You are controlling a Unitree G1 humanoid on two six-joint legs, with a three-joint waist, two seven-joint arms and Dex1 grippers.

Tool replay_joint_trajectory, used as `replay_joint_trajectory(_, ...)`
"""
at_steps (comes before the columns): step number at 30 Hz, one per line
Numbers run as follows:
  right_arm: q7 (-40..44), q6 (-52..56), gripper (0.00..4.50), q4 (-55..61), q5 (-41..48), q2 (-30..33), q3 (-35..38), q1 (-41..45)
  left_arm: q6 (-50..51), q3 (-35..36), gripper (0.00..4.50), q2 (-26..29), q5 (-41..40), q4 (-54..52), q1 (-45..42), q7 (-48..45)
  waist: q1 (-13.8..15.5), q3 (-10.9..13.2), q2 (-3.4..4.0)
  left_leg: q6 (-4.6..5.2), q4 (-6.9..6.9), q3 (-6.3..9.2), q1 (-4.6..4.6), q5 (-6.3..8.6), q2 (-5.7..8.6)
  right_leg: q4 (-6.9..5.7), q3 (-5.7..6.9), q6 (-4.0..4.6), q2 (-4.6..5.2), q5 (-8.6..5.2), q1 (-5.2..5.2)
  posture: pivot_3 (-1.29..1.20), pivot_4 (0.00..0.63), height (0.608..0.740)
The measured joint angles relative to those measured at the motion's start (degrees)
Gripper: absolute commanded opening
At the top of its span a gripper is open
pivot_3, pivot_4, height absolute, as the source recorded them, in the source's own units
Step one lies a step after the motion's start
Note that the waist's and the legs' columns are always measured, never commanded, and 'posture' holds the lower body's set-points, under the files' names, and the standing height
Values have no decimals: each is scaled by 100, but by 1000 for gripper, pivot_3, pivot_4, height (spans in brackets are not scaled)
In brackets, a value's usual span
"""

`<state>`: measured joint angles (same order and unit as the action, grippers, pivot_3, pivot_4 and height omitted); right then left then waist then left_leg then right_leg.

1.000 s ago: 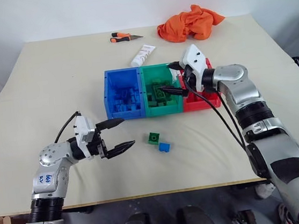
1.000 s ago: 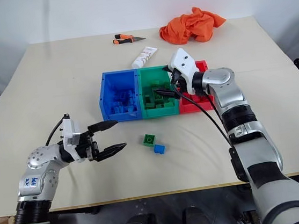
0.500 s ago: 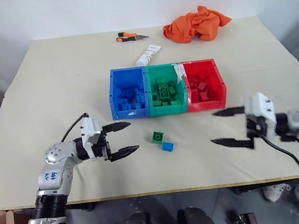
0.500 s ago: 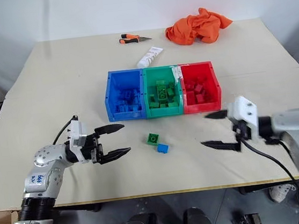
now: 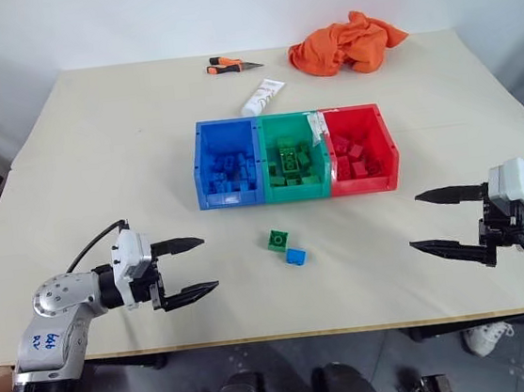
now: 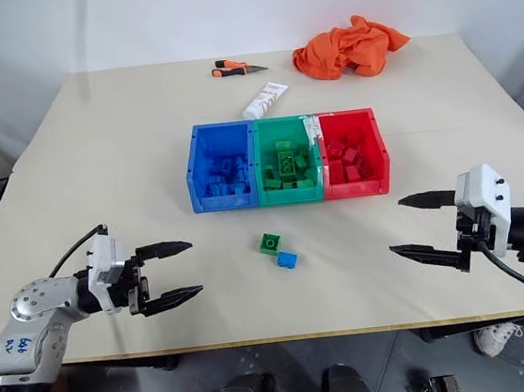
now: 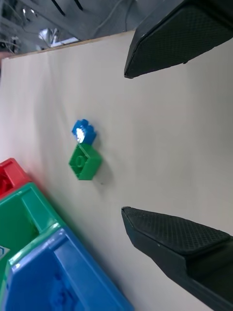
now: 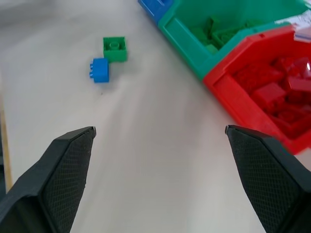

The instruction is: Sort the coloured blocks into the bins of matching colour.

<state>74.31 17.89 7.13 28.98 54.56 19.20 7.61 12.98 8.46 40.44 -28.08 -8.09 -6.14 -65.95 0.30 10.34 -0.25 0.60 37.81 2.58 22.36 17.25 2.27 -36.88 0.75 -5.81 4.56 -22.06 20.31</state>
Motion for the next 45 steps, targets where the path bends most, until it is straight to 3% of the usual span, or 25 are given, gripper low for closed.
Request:
replay_joint_trajectory(9, 73, -32, 4470, -320, -61, 34, -276, 334, 958, 41, 4500, 94, -84, -1339, 274, 890, -23, 0, 1, 0, -17, -2, 0, 0, -1, 5, 1, 0, -1, 0, 4, 0, 150, 740)
replay_joint_trajectory(15, 43, -17, 4470, -344, -83, 46, -332, 495, 1496, -994, 4500, -630, 179, -1803, -216, 1806, 24, 1, 3, 1, -9, -4, 1, 0, 2, 1, 0, -1, -3, 0, 1, 0, 150, 740)
replay_joint_trajectory(18, -46, 48, 4470, -281, -83, 45, -364, 495, 1405, -1601, 4500, -1120, 491, -1597, -780, 2010, 87, 1, 3, -1, -4, -7, 1, -1, 3, -2, 2, -1, -6, 0, 2, 0, 150, 740)
replay_joint_trajectory(28, -521, 252, 4470, 344, 15, -18, -220, -63, 930, -2822, 4500, -1669, 1531, -37, -1688, 1959, 123, 1, 3, -1, 9, -9, 6, -1, 3, -5, 5, -1, -9, 1, 2, 0, 150, 740)
replay_joint_trajectory(45, -994, 454, 4470, 842, 202, -81, 126, -626, 310, -2517, 4500, -1745, 2043, 1007, -2033, 2046, 120, 1, 2, -2, 16, -8, 4, -2, 3, -14, 5, -2, -9, 1, 2, 0, 150, 740)
